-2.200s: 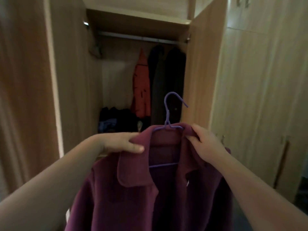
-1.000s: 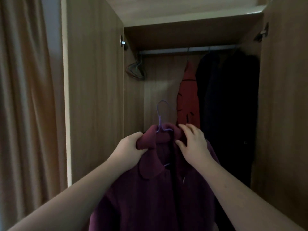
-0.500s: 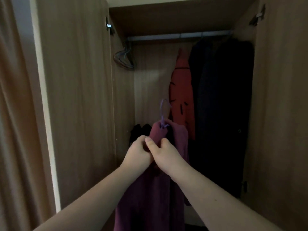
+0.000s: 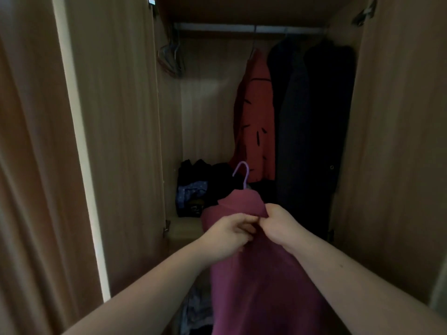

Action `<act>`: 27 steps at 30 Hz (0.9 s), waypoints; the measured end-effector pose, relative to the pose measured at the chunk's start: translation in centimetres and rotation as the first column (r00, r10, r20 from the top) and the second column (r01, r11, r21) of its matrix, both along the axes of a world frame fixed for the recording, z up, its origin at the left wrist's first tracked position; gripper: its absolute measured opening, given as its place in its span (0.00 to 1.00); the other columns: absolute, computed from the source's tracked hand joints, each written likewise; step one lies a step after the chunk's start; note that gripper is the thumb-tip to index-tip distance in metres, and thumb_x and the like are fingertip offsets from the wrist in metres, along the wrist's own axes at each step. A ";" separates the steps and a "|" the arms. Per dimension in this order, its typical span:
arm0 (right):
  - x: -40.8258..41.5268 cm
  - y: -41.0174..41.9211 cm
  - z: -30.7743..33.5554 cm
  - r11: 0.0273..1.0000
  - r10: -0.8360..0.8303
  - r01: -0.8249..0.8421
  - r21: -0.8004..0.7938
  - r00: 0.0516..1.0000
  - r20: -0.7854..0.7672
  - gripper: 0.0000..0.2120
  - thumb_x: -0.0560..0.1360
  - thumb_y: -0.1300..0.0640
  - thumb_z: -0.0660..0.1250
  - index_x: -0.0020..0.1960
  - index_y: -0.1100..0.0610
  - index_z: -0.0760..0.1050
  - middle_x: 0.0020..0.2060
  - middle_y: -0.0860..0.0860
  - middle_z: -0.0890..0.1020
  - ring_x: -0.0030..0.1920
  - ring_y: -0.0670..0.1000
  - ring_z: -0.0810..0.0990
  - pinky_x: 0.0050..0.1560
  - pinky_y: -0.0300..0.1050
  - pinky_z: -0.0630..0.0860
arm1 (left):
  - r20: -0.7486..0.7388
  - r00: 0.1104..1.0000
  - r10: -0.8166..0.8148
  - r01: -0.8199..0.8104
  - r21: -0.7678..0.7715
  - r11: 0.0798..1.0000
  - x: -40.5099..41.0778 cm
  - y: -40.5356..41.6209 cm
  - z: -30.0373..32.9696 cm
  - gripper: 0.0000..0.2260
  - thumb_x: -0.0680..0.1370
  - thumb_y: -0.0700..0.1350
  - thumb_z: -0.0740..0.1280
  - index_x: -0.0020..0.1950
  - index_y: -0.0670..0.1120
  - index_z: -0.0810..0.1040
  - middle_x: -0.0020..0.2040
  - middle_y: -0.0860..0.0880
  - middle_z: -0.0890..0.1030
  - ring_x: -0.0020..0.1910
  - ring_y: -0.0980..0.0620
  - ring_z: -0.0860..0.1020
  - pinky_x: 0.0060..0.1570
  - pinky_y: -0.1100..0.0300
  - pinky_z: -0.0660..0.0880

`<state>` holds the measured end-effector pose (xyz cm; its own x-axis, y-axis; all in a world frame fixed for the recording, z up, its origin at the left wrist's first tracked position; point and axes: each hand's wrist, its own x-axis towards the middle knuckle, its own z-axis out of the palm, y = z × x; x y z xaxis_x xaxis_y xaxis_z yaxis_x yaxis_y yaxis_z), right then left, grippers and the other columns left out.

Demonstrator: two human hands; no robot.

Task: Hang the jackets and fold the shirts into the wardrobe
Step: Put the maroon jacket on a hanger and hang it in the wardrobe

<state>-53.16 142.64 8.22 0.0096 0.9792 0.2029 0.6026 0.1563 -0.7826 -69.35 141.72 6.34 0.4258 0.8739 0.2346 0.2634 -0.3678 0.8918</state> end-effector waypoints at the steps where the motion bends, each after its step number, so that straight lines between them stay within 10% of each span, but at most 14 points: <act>1: 0.3 -0.5 0.1 1.000 0.002 -0.003 0.014 0.996 0.089 0.05 0.79 0.58 0.63 0.48 0.53 0.78 0.46 0.50 0.82 0.49 0.51 0.81 0.51 0.46 0.76 | -0.046 0.994 0.103 -0.097 0.121 0.988 -0.4 0.1 0.1 0.20 0.72 0.27 0.60 0.54 0.46 0.82 0.44 0.53 0.81 0.41 0.63 0.79 0.43 0.66 0.74; 4: 2.0 -1.7 0.7 0.999 0.032 -0.035 0.013 0.984 0.173 0.06 0.80 0.58 0.63 0.55 0.52 0.77 0.51 0.48 0.81 0.53 0.49 0.80 0.55 0.45 0.76 | -0.023 0.889 0.457 -0.421 0.350 0.837 -2.9 1.4 -0.2 0.16 0.71 0.31 0.61 0.42 0.52 0.79 0.40 0.56 0.79 0.39 0.59 0.77 0.44 0.63 0.70; 7: 4.3 -3.2 1.6 0.991 0.129 -0.125 -0.040 0.984 0.124 0.12 0.80 0.60 0.64 0.61 0.49 0.76 0.54 0.47 0.83 0.55 0.47 0.81 0.62 0.49 0.76 | -0.011 0.802 0.598 -0.470 0.607 0.641 -5.8 3.8 -0.5 0.12 0.74 0.40 0.68 0.58 0.47 0.77 0.55 0.50 0.75 0.57 0.50 0.72 0.57 0.59 0.67; 11: 6.8 -5.4 2.5 0.973 0.225 -0.222 -0.069 0.974 0.035 0.15 0.80 0.63 0.64 0.61 0.47 0.76 0.53 0.45 0.84 0.55 0.43 0.82 0.61 0.45 0.77 | -0.331 0.926 0.181 -0.052 0.363 0.930 -6.8 5.0 1.7 0.24 0.78 0.61 0.64 0.70 0.51 0.72 0.64 0.55 0.75 0.64 0.57 0.72 0.68 0.54 0.69; 15: 7.5 -5.6 3.1 0.978 0.208 -0.210 -0.006 0.963 0.174 0.09 0.80 0.57 0.65 0.56 0.46 0.78 0.49 0.44 0.84 0.51 0.41 0.82 0.53 0.39 0.78 | -0.408 0.908 -0.098 0.197 0.209 0.958 -4.9 5.1 2.1 0.15 0.77 0.57 0.68 0.61 0.54 0.78 0.56 0.56 0.82 0.54 0.60 0.80 0.57 0.59 0.77; 27: 9.1 4.7 4.1 0.997 0.024 -0.050 0.066 0.939 0.343 0.12 0.79 0.39 0.60 0.57 0.43 0.75 0.49 0.42 0.81 0.48 0.41 0.80 0.50 0.41 0.78 | -0.288 0.950 0.119 0.032 0.469 0.883 -1.8 11.2 4.4 0.07 0.78 0.51 0.69 0.52 0.62 0.75 0.48 0.64 0.79 0.49 0.68 0.77 0.46 0.74 0.71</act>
